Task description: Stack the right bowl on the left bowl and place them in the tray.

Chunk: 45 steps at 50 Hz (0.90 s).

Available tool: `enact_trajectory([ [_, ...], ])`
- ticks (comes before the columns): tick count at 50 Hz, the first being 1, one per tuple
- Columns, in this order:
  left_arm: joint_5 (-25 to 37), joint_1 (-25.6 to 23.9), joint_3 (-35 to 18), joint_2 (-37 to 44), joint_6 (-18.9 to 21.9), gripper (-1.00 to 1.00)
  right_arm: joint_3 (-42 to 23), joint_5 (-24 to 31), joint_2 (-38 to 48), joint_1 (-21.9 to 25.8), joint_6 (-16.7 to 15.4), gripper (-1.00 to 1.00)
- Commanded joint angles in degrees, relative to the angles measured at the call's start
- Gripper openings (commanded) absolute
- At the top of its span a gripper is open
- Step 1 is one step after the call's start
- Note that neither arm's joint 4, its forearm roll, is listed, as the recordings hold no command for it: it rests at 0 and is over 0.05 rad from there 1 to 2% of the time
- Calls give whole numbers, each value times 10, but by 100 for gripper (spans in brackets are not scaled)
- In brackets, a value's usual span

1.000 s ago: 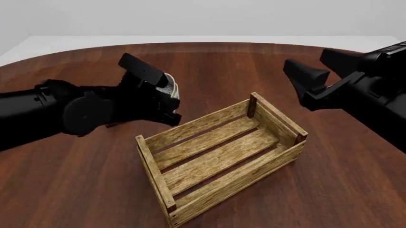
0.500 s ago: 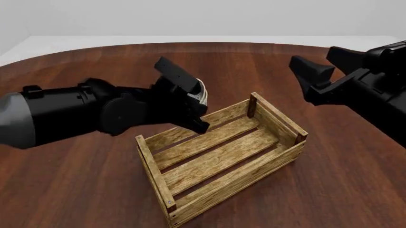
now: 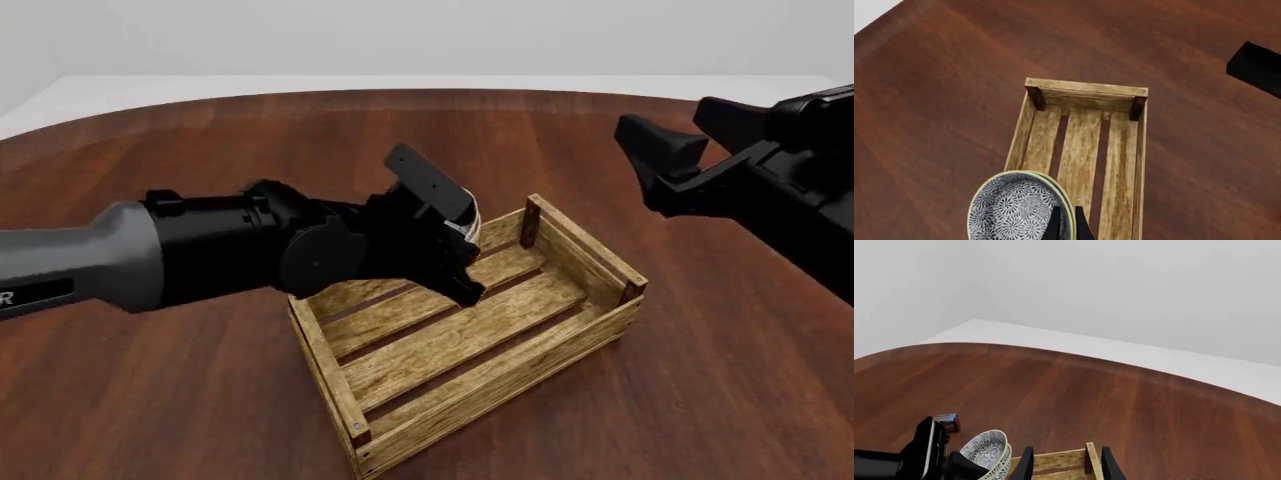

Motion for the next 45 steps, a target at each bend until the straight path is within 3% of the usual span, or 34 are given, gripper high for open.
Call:
enact_trajectory([
  [1,-11,-17,-19,35,4,-100,1,5,-11,-8,4,100],
  [45,-35,-35,-43,162,9,-100,2,13,-30,-14,8,100],
])
